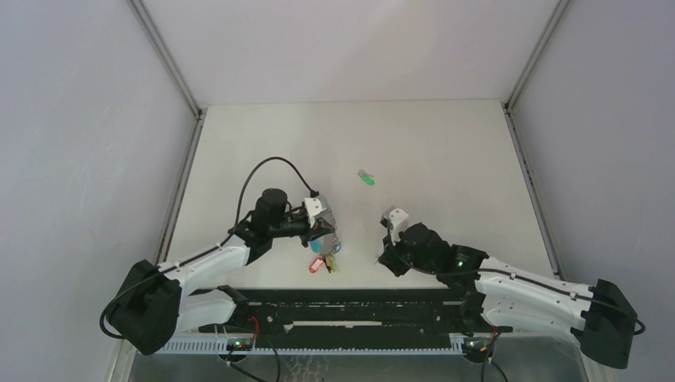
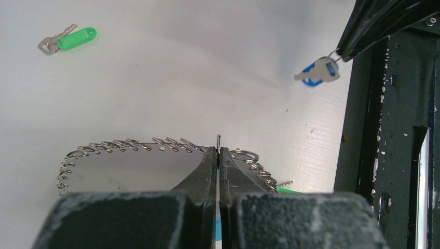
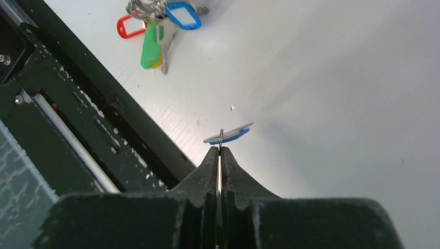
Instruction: Put the keys on the keyring
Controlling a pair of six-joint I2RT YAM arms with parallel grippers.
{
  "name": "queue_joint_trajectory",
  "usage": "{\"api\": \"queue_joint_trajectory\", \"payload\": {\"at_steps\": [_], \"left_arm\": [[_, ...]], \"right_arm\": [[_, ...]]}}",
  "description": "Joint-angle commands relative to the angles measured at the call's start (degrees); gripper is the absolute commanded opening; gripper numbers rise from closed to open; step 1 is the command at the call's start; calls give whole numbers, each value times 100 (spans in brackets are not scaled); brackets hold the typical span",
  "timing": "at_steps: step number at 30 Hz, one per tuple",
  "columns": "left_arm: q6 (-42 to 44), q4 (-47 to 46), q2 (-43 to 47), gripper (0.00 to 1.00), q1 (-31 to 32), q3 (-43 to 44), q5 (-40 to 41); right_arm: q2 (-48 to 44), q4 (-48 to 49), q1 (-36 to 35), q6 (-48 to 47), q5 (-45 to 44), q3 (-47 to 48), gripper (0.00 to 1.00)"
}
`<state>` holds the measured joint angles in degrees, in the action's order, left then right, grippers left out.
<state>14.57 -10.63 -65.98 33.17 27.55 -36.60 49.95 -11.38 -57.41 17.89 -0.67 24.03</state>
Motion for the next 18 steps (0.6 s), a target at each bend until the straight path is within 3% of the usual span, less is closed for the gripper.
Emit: {"api": "queue_joint_trajectory", "payload": {"at_steps": [1,7,18], "left_arm": [[-49,-326,132,0,-38,158,-141],[-50,-305,118,0,-38,156,-158],[-34,-301,98,0,-38,158,-163]], "right_arm": [[-99,-1952,99,1059,-208,658,0],[738,-2719,761,736,513,1237,0],[2166,-2373,1589,-178,630,1968,0]]}}
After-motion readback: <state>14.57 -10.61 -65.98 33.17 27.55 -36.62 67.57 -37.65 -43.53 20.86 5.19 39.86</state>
